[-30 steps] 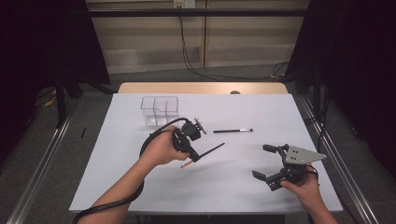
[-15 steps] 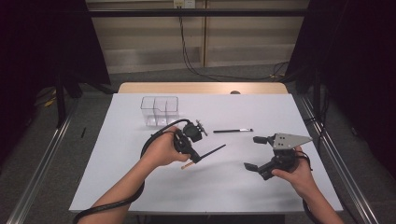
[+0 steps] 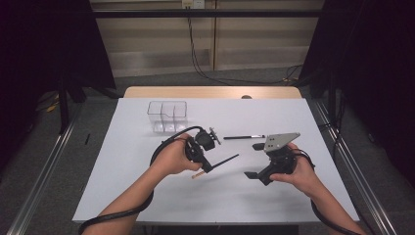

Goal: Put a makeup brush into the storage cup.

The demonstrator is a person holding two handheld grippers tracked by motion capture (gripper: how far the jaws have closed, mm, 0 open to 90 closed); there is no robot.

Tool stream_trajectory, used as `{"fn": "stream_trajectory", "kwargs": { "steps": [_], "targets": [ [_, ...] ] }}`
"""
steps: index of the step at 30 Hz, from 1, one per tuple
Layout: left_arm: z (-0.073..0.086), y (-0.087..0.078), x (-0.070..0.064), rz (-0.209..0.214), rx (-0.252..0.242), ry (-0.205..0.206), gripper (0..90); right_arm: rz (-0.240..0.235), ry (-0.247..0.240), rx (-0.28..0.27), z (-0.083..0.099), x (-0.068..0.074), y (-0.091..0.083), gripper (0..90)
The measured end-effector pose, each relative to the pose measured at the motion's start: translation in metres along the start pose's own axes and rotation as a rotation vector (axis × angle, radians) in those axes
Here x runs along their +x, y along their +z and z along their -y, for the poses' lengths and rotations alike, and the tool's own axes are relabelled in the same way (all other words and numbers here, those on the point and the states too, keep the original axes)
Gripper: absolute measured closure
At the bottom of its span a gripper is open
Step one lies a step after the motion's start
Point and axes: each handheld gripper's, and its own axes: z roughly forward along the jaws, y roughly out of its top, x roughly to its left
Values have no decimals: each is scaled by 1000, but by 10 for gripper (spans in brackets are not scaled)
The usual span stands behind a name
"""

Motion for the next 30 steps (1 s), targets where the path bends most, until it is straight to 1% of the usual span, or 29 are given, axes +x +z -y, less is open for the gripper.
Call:
{"fn": "stream_trajectory", "kwargs": {
  "steps": [5,7,8,9,12,18,19,22,26,27,29,30],
  "targets": [
    [-2,2,-2,6,-1,4,836,-13,-35,78,-11,2,7,1],
    [-4,2,-1,12,6,15,836,-27,-49,96,-16,2,10,13],
    [-4,3,-2,15,6,10,836,-28,-57,112,-18,2,12,13],
    [-5,3,-2,11,6,11,836,-31,-64,126,-19,3,13,17],
    [-6,3,-3,17,8,13,837,-35,-93,166,-27,4,17,43],
    [-7,3,-3,21,2,23,836,-45,-104,206,-36,4,23,121],
    [-7,3,-3,21,1,23,836,-49,-112,212,-38,3,23,149],
    [-7,3,-3,24,-1,24,836,-62,-111,219,-40,4,25,217],
    [-9,1,-3,26,1,35,837,-71,-125,234,-43,5,27,245],
    [-9,1,-4,28,1,37,836,-73,-135,233,-44,5,28,252],
    [-10,2,-5,30,-9,27,837,-76,-142,231,-45,5,28,264],
    [-11,2,-5,28,-3,35,837,-74,-148,229,-46,6,29,272]
  ]
}}
